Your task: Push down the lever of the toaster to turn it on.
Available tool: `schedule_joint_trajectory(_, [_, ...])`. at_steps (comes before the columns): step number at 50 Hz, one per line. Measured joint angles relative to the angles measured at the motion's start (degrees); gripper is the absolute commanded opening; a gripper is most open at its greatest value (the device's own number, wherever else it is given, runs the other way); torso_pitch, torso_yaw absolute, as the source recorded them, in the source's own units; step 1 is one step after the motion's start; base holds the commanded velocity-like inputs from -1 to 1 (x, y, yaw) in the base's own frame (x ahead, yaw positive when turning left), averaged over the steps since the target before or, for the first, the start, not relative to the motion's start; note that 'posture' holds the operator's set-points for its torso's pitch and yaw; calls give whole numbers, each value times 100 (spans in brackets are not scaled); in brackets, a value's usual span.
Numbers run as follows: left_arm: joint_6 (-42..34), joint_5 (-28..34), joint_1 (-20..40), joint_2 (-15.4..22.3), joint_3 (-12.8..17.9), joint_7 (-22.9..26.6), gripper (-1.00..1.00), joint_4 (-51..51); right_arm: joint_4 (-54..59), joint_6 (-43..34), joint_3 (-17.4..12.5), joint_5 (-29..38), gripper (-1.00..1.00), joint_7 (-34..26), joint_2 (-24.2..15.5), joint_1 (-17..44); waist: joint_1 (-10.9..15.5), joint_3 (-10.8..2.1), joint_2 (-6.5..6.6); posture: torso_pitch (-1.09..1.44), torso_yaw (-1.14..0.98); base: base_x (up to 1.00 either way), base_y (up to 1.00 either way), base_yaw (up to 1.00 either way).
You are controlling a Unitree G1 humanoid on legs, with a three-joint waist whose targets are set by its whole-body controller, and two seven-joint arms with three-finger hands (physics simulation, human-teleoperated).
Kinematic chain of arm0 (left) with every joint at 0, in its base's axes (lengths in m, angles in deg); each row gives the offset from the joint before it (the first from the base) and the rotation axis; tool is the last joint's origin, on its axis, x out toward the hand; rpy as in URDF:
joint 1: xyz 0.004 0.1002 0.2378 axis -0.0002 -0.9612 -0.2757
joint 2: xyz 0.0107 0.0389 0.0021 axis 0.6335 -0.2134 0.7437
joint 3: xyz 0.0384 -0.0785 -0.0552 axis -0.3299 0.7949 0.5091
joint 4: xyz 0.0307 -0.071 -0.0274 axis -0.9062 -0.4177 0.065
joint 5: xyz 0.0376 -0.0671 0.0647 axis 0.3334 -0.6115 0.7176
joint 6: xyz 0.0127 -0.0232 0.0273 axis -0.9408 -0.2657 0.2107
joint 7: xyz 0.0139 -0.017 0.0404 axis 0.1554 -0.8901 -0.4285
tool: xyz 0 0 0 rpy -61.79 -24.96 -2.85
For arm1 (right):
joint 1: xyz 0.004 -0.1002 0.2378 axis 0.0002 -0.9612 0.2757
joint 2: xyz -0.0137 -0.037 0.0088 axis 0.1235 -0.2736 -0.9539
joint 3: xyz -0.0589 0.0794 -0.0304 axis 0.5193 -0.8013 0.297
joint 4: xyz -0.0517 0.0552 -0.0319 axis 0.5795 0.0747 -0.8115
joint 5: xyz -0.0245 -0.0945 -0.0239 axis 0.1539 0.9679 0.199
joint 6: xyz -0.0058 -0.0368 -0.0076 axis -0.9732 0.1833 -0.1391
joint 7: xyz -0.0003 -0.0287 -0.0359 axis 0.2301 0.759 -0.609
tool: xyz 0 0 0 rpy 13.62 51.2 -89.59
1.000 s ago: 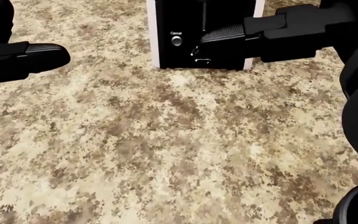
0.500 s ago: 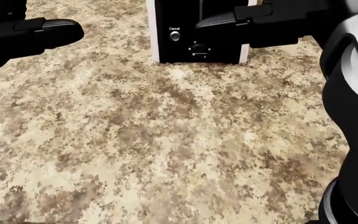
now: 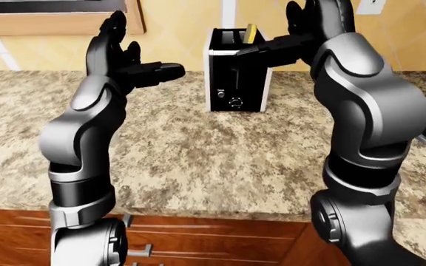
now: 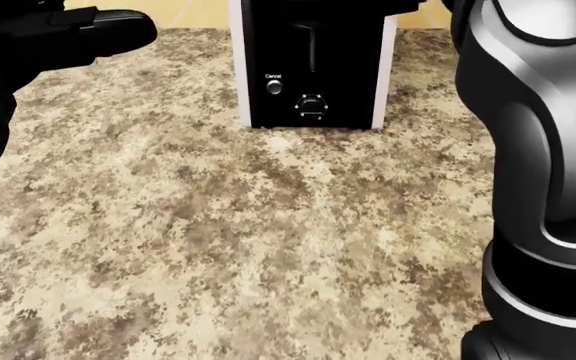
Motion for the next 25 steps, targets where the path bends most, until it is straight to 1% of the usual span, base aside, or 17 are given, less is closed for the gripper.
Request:
schedule_joint_trajectory(5, [291, 4, -18, 47, 82, -12, 100, -80, 376, 201, 41, 106, 100, -31, 75, 128, -15, -203, 13, -27, 0, 0, 0, 0])
schedule_joint_trajectory(9, [507, -32, -66, 50, 82, -16, 100, -89, 724, 336, 65, 184, 100, -68, 125, 284, -12, -311, 22, -28, 0, 0, 0, 0])
schedule_joint_trajectory(14, [375, -154, -71, 162, 116, -8, 100, -37, 1003, 485, 87, 217, 100, -94, 222, 440, -27, -449, 38, -33, 0, 0, 0, 0])
schedule_joint_trajectory(20, [471, -192, -84, 225, 156, -36, 100, -64, 1205, 639, 117, 254, 100, -115, 306, 449, -20, -685, 49, -36, 0, 0, 0, 0])
schedule_joint_trajectory(25, [570, -222, -73, 237, 166, -75, 100, -41, 1397, 747, 143, 261, 100, -118, 387, 523, -12, -785, 60, -36, 0, 0, 0, 0])
